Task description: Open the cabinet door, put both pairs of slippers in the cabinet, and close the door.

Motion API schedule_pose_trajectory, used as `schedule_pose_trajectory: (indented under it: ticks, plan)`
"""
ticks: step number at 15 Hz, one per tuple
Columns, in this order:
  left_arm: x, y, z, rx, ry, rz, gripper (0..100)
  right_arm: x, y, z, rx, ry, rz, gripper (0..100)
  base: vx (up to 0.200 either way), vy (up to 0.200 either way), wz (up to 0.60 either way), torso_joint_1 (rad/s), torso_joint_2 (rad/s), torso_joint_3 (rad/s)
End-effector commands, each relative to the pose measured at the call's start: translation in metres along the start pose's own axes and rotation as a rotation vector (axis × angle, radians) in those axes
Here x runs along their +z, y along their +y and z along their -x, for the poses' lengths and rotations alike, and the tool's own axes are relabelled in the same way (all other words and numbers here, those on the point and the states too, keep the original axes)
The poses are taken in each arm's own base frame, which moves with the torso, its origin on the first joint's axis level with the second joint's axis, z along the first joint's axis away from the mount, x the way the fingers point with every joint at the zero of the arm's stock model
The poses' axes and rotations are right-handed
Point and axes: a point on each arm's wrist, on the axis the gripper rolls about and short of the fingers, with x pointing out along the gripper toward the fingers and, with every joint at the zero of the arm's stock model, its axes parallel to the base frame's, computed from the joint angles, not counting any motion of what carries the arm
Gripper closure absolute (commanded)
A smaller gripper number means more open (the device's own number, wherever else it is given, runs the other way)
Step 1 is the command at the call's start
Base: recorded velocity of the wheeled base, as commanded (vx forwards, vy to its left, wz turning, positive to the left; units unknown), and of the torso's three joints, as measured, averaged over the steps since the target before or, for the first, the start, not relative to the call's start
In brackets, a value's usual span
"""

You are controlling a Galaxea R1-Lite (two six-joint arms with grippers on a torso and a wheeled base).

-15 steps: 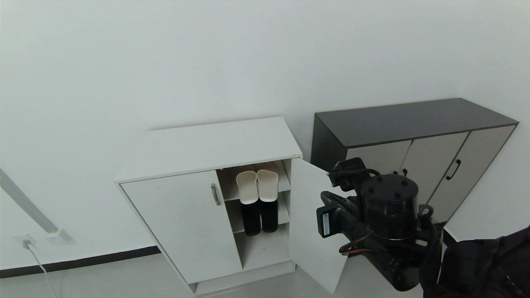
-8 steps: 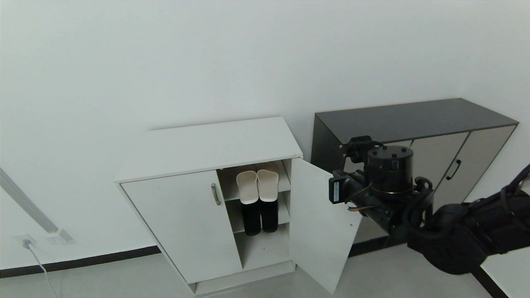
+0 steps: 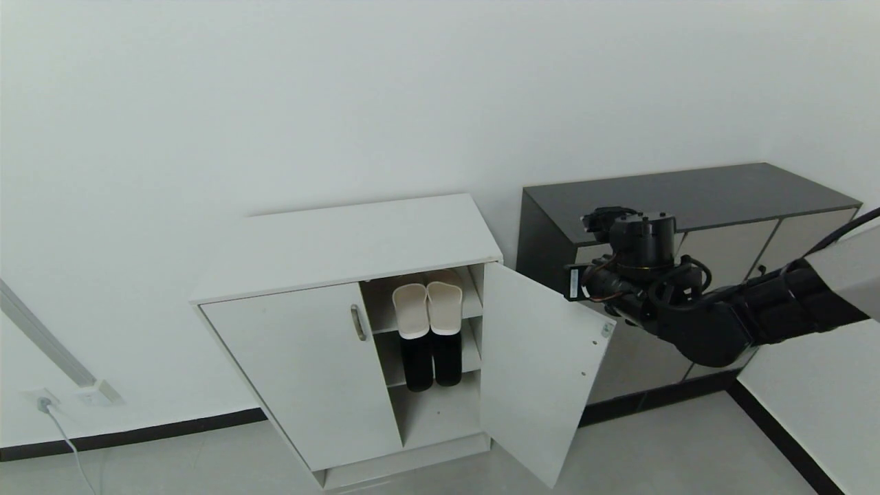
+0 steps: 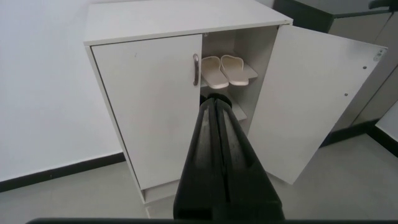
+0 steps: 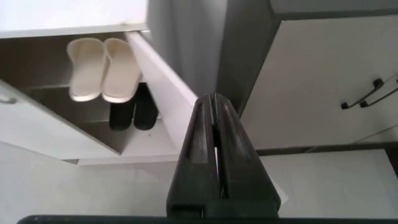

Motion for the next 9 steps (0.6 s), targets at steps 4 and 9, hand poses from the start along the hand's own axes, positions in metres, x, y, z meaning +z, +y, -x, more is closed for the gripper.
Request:
schedule_pose_trajectory:
  ticks: [4,9]
  plan:
    - [0.000,0.000,0.000,0.000,0.001,0.001,100,-0.027,-0.014,-0.036,-0.031,0.060,-0.004,100,0.000,0.000,0.00,0.000,0.00,0.000]
    - [0.000,0.000,0.000,0.000,0.002,0.001,100,-0.038,-0.018,-0.044,-0.044,0.088,0.000,100,0.000,0.000,0.00,0.000,0.00,0.000]
